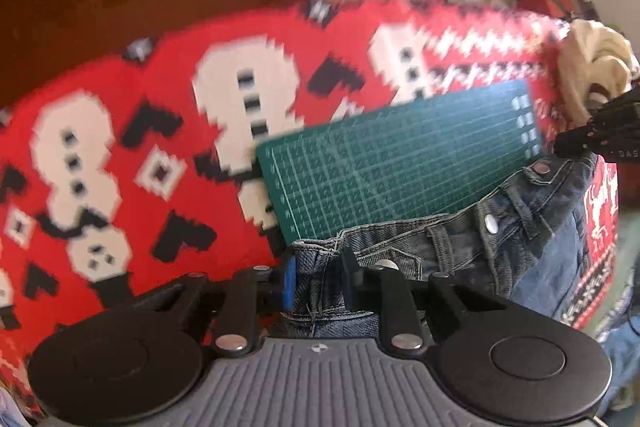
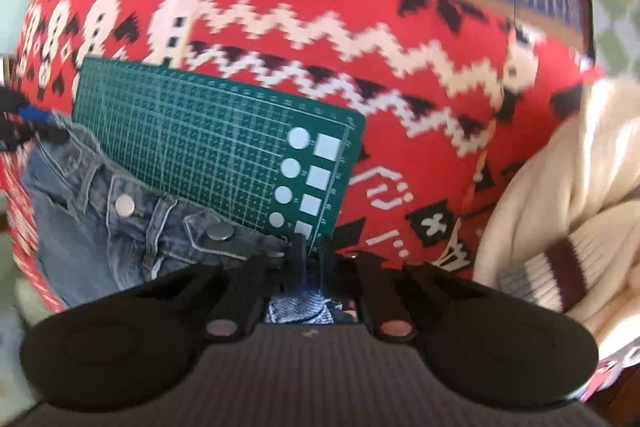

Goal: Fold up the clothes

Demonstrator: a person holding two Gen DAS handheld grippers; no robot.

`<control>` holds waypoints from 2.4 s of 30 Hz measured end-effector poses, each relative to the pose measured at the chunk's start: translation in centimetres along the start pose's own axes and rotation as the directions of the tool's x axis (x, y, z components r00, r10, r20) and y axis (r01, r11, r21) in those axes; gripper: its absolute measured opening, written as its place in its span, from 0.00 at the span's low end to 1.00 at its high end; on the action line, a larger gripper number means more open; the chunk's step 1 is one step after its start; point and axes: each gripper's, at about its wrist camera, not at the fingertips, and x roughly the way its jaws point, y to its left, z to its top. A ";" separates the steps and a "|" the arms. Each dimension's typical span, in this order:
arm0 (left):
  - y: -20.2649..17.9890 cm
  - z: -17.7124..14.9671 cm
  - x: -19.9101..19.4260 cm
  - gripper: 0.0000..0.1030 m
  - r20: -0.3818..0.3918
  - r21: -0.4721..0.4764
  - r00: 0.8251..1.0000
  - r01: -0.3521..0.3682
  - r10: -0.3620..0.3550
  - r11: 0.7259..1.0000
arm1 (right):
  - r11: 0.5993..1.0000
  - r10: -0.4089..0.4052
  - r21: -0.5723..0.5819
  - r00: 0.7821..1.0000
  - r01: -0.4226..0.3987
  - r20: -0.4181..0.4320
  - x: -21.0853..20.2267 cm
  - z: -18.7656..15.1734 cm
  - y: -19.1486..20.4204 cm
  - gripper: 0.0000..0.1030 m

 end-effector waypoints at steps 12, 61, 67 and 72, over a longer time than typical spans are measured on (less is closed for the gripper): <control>-2.9 -4.9 -3.2 0.14 0.326 -0.075 0.938 -0.101 0.120 0.992 | 0.997 -0.049 -0.037 0.930 0.067 0.364 -4.2 -4.9 2.9 0.00; -4.0 -13.7 -6.6 0.09 0.427 -0.268 0.897 0.006 0.113 0.964 | 0.995 0.081 0.004 0.868 -0.095 0.490 -6.1 -9.8 2.8 0.07; -1.9 -8.7 -3.7 0.12 0.429 -0.261 0.886 -0.067 0.178 0.963 | 0.994 -0.010 -0.081 0.810 0.071 0.586 -6.0 -11.8 5.8 0.07; -0.5 -5.5 -2.1 0.20 0.393 -0.301 0.893 -0.101 0.219 0.948 | 0.994 -0.102 0.029 0.819 0.104 0.565 -3.1 -11.3 4.2 0.24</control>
